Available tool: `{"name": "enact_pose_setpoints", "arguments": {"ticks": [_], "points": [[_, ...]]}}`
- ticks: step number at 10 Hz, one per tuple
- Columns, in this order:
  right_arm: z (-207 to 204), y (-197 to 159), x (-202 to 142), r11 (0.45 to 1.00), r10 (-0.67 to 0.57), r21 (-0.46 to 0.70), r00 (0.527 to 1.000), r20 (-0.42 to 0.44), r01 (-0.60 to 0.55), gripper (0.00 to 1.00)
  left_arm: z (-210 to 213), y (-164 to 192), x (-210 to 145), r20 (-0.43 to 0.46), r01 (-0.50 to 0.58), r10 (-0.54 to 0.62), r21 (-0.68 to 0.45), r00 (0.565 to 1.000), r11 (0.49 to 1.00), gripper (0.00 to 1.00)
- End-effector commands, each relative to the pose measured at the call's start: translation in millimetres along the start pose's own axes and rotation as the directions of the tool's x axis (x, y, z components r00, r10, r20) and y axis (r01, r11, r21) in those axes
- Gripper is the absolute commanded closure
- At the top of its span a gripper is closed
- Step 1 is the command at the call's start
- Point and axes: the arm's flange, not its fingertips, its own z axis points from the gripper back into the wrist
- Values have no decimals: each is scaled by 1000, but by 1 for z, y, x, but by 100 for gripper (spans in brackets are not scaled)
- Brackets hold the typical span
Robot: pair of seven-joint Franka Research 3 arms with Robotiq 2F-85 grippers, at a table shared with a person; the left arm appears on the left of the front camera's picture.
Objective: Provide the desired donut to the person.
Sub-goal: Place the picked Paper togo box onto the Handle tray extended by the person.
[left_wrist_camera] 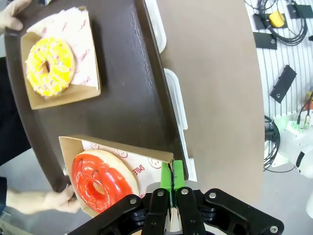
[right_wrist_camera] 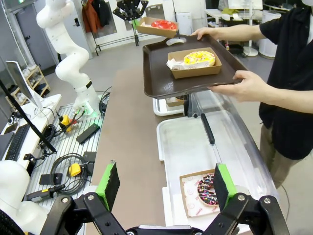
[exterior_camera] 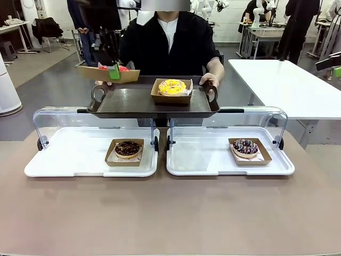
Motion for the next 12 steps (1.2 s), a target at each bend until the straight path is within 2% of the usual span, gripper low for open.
{"name": "enact_pose_setpoints", "arguments": {"ticks": [1,5,9,12], "points": [[0,0,-1,1000,-1,2,1000,2,1,0,2,18,11,-25,-28,27,-49,999,998,99],[0,0,-1,1000,-1,2,1000,2,1,0,-21,48,25,-65,-83,77,-102,995,991,99],[0,0,-1,1000,-1,2,1000,2,1,0,-43,63,30,-106,-104,95,-87,990,991,99],[0,0,-1,1000,-1,2,1000,2,1,0,-54,72,29,-84,-90,81,-104,993,990,99]]}}
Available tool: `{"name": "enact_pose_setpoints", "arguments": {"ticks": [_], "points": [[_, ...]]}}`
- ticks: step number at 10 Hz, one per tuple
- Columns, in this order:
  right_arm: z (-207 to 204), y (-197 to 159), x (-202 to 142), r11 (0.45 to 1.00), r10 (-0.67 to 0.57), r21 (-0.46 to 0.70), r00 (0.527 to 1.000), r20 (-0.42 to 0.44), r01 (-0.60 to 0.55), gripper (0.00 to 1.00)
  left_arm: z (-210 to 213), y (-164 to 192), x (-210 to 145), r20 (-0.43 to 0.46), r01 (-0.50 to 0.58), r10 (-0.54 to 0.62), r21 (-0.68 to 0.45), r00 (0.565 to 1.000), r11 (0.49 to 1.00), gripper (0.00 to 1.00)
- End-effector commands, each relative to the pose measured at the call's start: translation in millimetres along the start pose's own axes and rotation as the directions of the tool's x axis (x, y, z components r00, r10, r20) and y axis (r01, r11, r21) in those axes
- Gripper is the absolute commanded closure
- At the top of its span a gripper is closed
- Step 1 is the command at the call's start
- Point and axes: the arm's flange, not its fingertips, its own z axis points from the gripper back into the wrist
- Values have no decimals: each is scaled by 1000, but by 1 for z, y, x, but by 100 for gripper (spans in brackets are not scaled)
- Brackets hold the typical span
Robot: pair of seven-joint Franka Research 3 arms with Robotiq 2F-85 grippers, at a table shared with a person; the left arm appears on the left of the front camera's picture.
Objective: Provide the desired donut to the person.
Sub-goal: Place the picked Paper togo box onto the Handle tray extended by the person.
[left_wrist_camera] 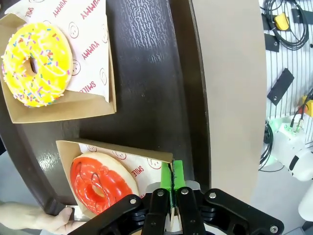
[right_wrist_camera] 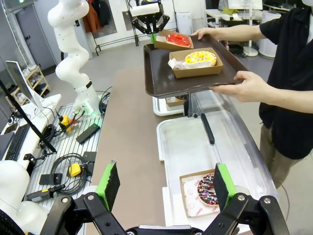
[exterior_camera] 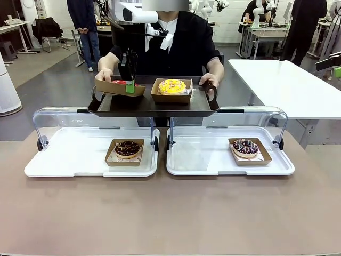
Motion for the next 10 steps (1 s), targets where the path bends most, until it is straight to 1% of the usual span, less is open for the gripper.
{"name": "enact_pose_setpoints", "arguments": {"ticks": [1,2,3,4,5,6,7,8,9,10], "points": [[0,0,-1,1000,-1,2,1000,2,1,0,4,11,5,11,-7,7,-5,1000,1000,99],[0,0,-1,1000,-1,2,1000,2,1,0,2,13,4,17,-6,6,-14,1000,1000,99],[0,0,-1,1000,-1,2,1000,2,1,0,2,13,3,19,-8,9,-15,1000,1000,73],[0,0,-1,1000,-1,2,1000,2,1,0,1,13,4,20,-5,5,-15,1000,1000,39],[0,0,-1,1000,-1,2,1000,2,1,0,1,13,3,21,-5,6,-15,1000,1000,13],[0,0,-1,1000,-1,2,1000,2,1,0,1,13,3,21,-8,8,-16,1000,1000,0],[0,0,-1,1000,-1,2,1000,2,1,0,0,13,3,21,-10,10,-19,1000,1000,0],[0,0,-1,1000,-1,2,1000,2,1,0,1,13,2,21,-11,11,-21,1000,1000,17],[0,0,-1,1000,-1,2,1000,2,1,0,1,13,2,22,-13,14,-22,1000,1000,7],[0,0,-1,1000,-1,2,1000,2,1,0,2,13,2,23,-12,13,-23,1000,1000,0]]}}
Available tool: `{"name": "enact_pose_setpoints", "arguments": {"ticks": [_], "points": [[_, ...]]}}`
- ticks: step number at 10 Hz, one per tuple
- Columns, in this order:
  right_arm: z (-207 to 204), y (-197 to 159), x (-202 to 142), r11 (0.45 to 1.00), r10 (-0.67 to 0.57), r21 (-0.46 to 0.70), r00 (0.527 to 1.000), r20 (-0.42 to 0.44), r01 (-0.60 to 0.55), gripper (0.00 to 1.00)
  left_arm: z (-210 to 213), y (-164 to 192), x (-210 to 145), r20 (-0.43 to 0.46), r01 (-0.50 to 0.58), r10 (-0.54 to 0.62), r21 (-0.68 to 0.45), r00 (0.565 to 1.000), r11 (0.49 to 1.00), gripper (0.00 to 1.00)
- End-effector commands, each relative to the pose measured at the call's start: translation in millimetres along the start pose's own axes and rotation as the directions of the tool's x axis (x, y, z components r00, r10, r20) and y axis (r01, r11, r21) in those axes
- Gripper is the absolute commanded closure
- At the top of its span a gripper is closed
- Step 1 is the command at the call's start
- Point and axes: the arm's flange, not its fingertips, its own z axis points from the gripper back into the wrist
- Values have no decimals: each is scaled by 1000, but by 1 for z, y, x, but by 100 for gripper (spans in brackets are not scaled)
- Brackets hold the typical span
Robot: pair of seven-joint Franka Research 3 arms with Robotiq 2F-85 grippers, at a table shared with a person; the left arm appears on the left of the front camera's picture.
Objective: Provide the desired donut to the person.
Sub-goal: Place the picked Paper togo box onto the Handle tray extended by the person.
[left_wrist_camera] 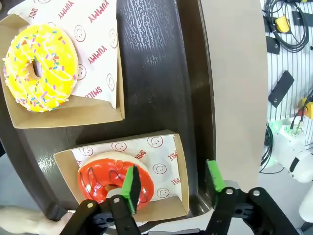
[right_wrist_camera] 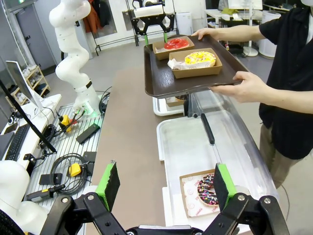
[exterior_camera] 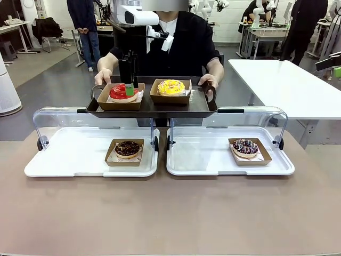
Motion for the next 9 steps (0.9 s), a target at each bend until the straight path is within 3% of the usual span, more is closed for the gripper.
{"name": "enact_pose_setpoints", "arguments": {"ticks": [1,2,3,4,7,9], "points": [[0,0,-1,1000,-1,2,1000,2,1,0,8,3,0,12,-7,8,-11,1000,1000,0],[0,0,-1,1000,-1,2,1000,2,1,0,8,3,0,9,-7,7,-12,1000,1000,0],[0,0,-1,1000,-1,2,1000,2,1,0,8,4,-1,6,-7,7,-13,1000,1000,10],[0,0,-1,1000,-1,2,1000,2,1,0,8,4,-2,12,-4,4,-15,1000,1000,1],[0,0,-1,1000,-1,2,1000,2,1,0,8,-9,-29,92,27,-26,-16,995,999,0],[0,0,-1,1000,-1,2,1000,2,1,0,13,-32,-77,162,44,-46,16,986,999,0]]}}
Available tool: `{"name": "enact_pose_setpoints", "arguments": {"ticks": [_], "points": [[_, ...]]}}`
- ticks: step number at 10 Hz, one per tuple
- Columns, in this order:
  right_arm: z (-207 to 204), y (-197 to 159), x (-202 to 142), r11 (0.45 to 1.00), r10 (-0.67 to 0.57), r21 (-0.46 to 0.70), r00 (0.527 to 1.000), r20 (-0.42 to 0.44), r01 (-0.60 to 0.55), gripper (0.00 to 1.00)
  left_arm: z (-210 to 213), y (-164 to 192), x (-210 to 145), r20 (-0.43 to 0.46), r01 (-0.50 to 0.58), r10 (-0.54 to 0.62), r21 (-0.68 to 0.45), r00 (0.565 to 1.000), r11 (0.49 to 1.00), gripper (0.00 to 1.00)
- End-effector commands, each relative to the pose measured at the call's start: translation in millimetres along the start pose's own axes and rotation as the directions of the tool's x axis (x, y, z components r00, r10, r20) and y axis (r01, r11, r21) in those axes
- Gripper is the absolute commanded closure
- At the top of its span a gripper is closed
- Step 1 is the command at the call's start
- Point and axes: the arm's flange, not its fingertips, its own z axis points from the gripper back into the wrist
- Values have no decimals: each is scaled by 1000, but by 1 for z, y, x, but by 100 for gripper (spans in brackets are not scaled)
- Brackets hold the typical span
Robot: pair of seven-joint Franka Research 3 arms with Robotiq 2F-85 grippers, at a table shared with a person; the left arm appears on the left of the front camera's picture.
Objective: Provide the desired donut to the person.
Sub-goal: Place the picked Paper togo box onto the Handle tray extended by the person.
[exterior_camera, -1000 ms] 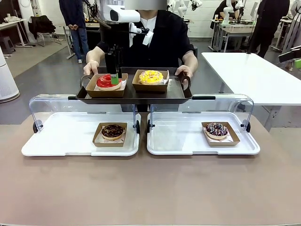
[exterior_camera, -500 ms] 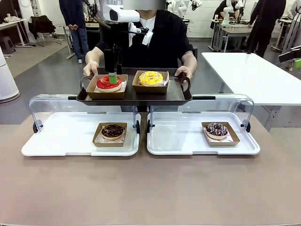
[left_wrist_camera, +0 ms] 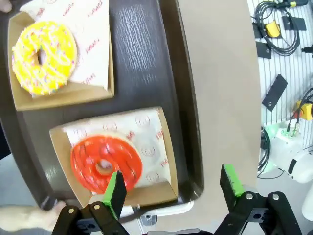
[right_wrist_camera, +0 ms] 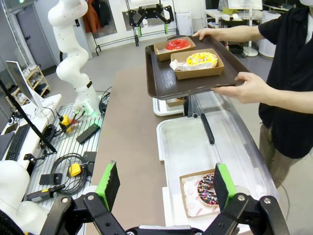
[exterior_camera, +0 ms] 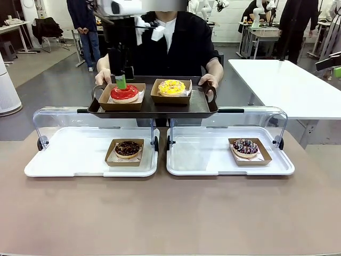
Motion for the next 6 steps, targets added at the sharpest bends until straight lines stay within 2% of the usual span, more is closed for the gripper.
{"name": "enact_pose_setpoints", "arguments": {"ticks": [1,6], "points": [[0,0,-1,1000,-1,2,1000,2,1,0,-1,-33,-57,77,12,-15,41,997,999,0],[0,0,-1,1000,-1,2,1000,2,1,0,4,-58,-170,144,-88,74,88,987,992,0]]}}
